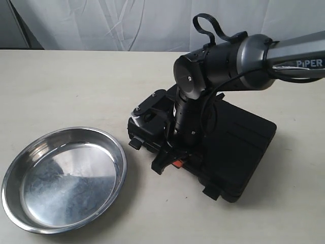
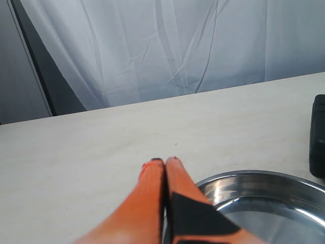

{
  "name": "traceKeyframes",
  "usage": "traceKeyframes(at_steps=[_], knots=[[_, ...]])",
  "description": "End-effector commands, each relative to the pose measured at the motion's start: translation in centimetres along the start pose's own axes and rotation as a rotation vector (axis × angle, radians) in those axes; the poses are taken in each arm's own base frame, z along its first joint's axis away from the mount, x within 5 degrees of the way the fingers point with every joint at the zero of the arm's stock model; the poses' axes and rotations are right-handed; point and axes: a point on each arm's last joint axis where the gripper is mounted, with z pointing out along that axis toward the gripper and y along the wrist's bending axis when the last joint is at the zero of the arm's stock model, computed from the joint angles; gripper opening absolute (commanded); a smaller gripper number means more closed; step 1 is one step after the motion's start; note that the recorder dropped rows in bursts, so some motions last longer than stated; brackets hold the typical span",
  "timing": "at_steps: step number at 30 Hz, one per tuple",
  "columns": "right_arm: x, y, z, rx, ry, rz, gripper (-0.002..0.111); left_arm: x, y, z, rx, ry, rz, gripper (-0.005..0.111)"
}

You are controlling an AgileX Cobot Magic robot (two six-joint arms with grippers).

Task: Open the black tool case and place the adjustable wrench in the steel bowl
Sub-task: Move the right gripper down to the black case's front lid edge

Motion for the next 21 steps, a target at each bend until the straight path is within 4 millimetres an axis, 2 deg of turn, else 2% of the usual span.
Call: traceKeyframes(at_steps=[1, 21], knots=[[-0.26, -0.28, -0.42, 0.029, -0.032, -0.016, 0.0, -0.1, 0.0, 0.01, 0.001, -0.004, -0.002, 0.0], [-0.32, -0.2, -0.18, 0.016, -0.032, -0.019, 0.0, -0.1, 0.0, 0.01, 0.001, -0.004, -0.002, 0.0]])
